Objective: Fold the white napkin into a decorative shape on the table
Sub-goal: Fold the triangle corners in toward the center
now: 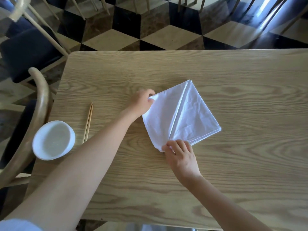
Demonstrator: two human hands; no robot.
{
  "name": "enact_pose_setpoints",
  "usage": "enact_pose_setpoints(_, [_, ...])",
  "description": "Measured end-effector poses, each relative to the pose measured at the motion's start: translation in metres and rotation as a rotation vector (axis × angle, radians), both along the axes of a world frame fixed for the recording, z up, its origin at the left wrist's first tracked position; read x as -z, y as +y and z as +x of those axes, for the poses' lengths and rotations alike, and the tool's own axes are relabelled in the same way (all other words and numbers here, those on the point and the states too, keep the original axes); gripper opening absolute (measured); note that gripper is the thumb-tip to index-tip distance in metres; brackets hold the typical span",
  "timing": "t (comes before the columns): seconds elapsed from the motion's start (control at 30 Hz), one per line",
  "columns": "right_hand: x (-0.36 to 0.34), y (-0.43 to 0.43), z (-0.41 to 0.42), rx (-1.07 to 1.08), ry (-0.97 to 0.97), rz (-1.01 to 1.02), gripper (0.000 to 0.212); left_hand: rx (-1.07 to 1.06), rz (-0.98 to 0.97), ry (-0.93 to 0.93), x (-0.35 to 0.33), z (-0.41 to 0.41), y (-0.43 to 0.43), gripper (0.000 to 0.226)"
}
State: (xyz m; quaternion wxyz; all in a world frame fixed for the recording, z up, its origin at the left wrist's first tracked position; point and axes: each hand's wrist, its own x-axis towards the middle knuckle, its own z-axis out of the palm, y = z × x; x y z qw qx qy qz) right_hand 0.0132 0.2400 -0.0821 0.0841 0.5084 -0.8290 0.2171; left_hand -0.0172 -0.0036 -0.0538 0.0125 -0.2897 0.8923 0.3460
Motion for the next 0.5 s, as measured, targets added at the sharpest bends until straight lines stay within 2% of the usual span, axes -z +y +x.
enact_pose_setpoints(0.1, [0.000, 0.017, -0.019, -0.015, -0.043, 0.028, 0.027, -0.143, 0.167, -0.002, 0.000, 0.021, -0.004, 0.014])
enact_pose_setpoints(0.23, [-0.001, 0.034, -0.048, 0.026, -0.051, 0.049, 0.023, -0.414, 0.162, 0.060, 0.012, 0.065, 0.016, 0.009])
enact_pose_setpoints(0.43, [-0.004, 0.048, -0.078, 0.123, -0.211, 0.020, 0.024, -0.666, 0.339, 0.114, 0.010, 0.114, 0.090, 0.022])
enact_pose_setpoints(0.5, [-0.008, 0.053, -0.077, 0.135, -0.224, -0.030, 0.029, -0.623, 0.263, 0.124, 0.002, 0.120, 0.109, 0.028])
